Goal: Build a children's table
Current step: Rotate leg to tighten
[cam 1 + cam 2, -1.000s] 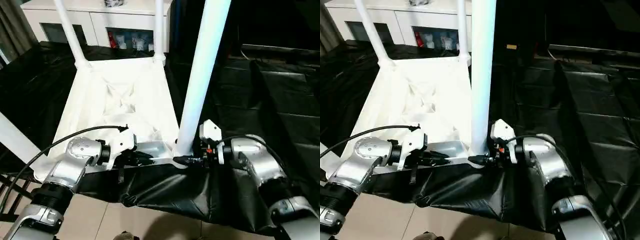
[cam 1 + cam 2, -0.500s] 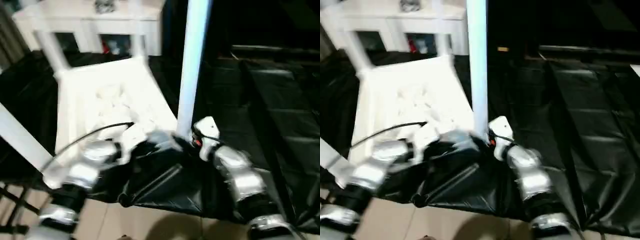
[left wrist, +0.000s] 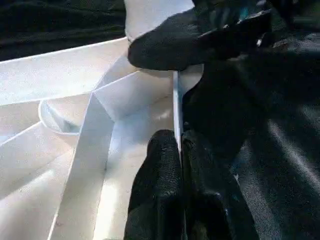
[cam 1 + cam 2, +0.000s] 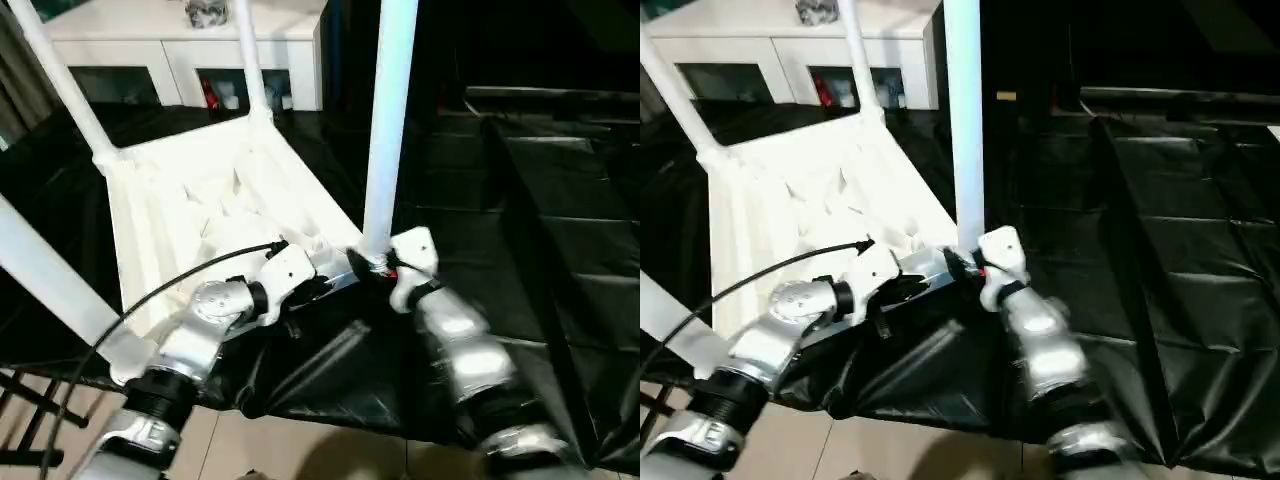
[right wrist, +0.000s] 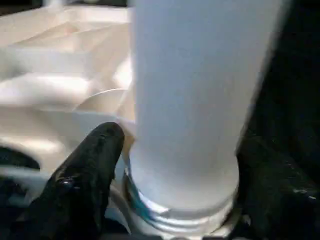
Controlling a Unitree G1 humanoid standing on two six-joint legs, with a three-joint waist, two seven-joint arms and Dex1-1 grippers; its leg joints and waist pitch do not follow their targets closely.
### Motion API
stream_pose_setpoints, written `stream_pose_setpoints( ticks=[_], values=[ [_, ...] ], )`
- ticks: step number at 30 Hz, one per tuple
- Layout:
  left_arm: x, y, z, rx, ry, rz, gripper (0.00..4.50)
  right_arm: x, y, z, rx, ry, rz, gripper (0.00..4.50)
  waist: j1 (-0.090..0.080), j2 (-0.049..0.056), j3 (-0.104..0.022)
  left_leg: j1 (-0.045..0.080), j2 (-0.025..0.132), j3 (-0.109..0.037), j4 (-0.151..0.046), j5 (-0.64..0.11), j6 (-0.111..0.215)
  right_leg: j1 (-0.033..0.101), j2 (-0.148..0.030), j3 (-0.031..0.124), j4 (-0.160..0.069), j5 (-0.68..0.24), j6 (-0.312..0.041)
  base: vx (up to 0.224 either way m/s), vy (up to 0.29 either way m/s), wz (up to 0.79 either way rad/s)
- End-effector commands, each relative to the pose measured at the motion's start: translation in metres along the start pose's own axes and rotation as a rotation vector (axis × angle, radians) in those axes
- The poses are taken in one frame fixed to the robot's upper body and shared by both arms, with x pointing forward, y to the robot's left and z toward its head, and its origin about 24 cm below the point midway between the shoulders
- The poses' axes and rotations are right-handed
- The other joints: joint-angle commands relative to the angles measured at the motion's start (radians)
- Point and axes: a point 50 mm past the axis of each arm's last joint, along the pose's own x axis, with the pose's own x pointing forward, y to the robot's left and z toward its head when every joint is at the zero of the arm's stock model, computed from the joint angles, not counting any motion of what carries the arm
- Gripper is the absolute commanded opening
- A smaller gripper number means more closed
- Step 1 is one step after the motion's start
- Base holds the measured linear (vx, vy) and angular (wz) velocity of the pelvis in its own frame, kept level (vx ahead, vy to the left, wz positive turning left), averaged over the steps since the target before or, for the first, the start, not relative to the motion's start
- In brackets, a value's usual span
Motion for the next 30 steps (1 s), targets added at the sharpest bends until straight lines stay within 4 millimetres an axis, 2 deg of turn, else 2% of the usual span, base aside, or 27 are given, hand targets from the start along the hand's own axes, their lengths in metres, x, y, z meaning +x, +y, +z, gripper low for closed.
stream_pose_setpoints(
  ticks=[1, 2, 3, 4, 5, 6, 7, 8, 10, 14, 17, 18, 19, 20, 22, 24, 30],
  values=[
    [-0.002, -0.001, 0.011, 0.043, -0.078, -0.071, 0.0, 0.004, 0.003, 0.011, -0.055, -0.006, 0.135, 3.71, 0.003, -0.021, -0.062, 0.001, 0.033, -0.016, -0.067, -0.236, 0.068, 0.045, -0.046, 0.035, -0.076, -0.205, -0.209, 0.0, 0.0, 0.0],
    [-0.005, 0.0, 0.01, 0.045, -0.073, -0.084, 0.0, 0.001, -0.001, 0.011, -0.07, 0.005, 0.164, 3.71, 0.007, -0.028, -0.065, -0.005, 0.032, -0.015, -0.061, -0.193, 0.084, 0.051, -0.047, 0.033, -0.07, -0.163, -0.22, 0.0, 0.0, 0.0],
    [-0.007, 0.0, 0.008, 0.047, -0.069, -0.091, 0.0, -0.001, -0.004, 0.011, -0.079, 0.016, 0.191, 3.71, 0.009, -0.027, -0.065, -0.005, 0.034, -0.012, -0.058, -0.165, 0.1, 0.045, -0.046, 0.034, -0.067, -0.129, -0.231, 0.0, 0.0, 0.0],
    [-0.009, 0.001, 0.007, 0.046, -0.068, -0.1, 0.0, -0.003, -0.005, 0.011, -0.088, 0.021, 0.213, 3.71, 0.013, -0.026, -0.065, -0.004, 0.034, -0.012, -0.056, -0.159, 0.105, 0.046, -0.045, 0.032, -0.066, -0.12, -0.234, 0.0, 0.0, 0.0],
    [-0.011, 0.001, 0.006, 0.044, -0.067, -0.113, 0.0, -0.004, -0.006, 0.011, -0.1, 0.028, 0.242, 3.71, 0.012, -0.034, -0.066, -0.006, 0.034, -0.01, -0.055, -0.152, 0.111, 0.048, -0.043, 0.031, -0.063, -0.11, -0.239, 0.0, 0.0, 0.0],
    [-0.014, 0.001, 0.005, 0.042, -0.066, -0.128, 0.0, -0.007, -0.008, 0.01, -0.114, 0.036, 0.277, 3.71, 0.017, -0.031, -0.066, -0.007, 0.037, -0.01, -0.055, -0.138, 0.116, 0.047, -0.044, 0.03, -0.059, -0.098, -0.247, 0.0, 0.0, 0.0],
    [-0.014, 0.001, 0.004, 0.041, -0.066, -0.132, 0.0, -0.008, -0.008, 0.01, -0.115, 0.039, 0.29, 3.71, 0.018, -0.029, -0.064, -0.006, 0.039, -0.01, -0.055, -0.144, 0.116, 0.046, -0.044, 0.029, -0.058, -0.101, -0.252, 0.0, 0.0, 0.0],
    [-0.019, 0.0, 0.003, 0.031, -0.069, -0.156, 0.0, -0.012, -0.009, 0.01, -0.119, 0.05, 0.36, 3.71, 0.021, -0.039, -0.064, -0.008, 0.04, -0.011, -0.055, -0.157, 0.115, 0.049, -0.045, 0.028, -0.055, -0.115, -0.255, 0.0, 0.0, 0.0],
    [-0.026, -0.001, 0.003, 0.026, -0.082, -0.19, 0.0, -0.017, -0.009, 0.009, -0.119, 0.071, 0.476, 3.71, 0.023, -0.037, -0.061, -0.004, 0.043, -0.01, -0.057, -0.174, 0.11, 0.046, -0.046, 0.028, -0.059, -0.14, -0.254, 0.0, 0.0, 0.0],
    [-0.03, -0.003, 0.002, 0.01, -0.085, -0.235, 0.0, -0.022, -0.012, 0.008, -0.115, 0.104, 0.554, 3.71, 0.028, -0.043, -0.057, -0.004, 0.043, -0.009, -0.058, -0.186, 0.1, 0.044, -0.046, 0.03, -0.059, -0.162, -0.256, 0.0, 0.0, 0.0],
    [-0.035, -0.005, 0.001, 0.008, -0.079, -0.281, 0.0, -0.025, -0.013, 0.011, -0.107, 0.1, 0.628, 3.71, 0.032, -0.042, -0.058, -0.002, 0.044, -0.01, -0.059, -0.192, 0.092, 0.045, -0.048, 0.031, -0.06, -0.182, -0.252, 0.0, 0.0, 0.0],
    [-0.035, -0.005, 0.001, 0.006, -0.08, -0.29, 0.0, -0.026, -0.013, 0.012, -0.101, 0.096, 0.641, 3.48, 0.033, -0.042, -0.058, -0.002, 0.045, -0.01, -0.058, -0.186, 0.093, 0.045, -0.048, 0.031, -0.059, -0.172, -0.254, 0.0, 0.0, 0.0],
    [-0.036, -0.005, 0.001, 0.006, -0.078, -0.3, 0.0, -0.027, -0.013, 0.012, -0.095, 0.095, 0.656, 3.48, 0.036, -0.047, -0.059, -0.003, 0.044, -0.01, -0.057, -0.172, 0.098, 0.046, -0.047, 0.031, -0.056, -0.157, -0.256, 0.0, 0.0, 0.0],
    [-0.037, -0.005, 0.0, 0.007, -0.072, -0.311, 0.0, -0.028, -0.013, 0.012, -0.09, 0.097, 0.675, 3.4, 0.038, -0.045, -0.059, -0.003, 0.044, -0.009, -0.056, -0.162, 0.102, 0.044, -0.047, 0.031, -0.055, -0.148, -0.259, 0.0, 0.0, 0.0],
    [-0.039, -0.004, -0.001, 0.017, -0.056, -0.324, 0.0, -0.03, -0.012, 0.011, -0.09, 0.107, 0.712, 3.23, 0.038, -0.05, -0.059, -0.003, 0.043, -0.009, -0.056, -0.158, 0.105, 0.045, -0.047, 0.03, -0.055, -0.148, -0.259, 0.0, 0.0, 0.0],
    [-0.041, -0.004, -0.002, 0.018, -0.046, -0.332, 0.0, -0.032, -0.011, 0.01, -0.089, 0.12, 0.743, 3.01, 0.04, -0.048, -0.059, -0.002, 0.043, -0.009, -0.056, -0.157, 0.105, 0.044, -0.047, 0.03, -0.055, -0.15, -0.26, 0.0, 0.0, 0.0],
    [-0.045, -0.002, -0.004, 0.019, -0.031, -0.34, 0.0, -0.034, -0.007, 0.007, -0.089, 0.126, 0.767, 2.78, 0.04, -0.049, -0.059, 0.0, 0.044, -0.009, -0.057, -0.167, 0.09, 0.044, -0.046, 0.03, -0.055, -0.154, -0.259, 0.0, 0.0, 0.0]
  ],
)
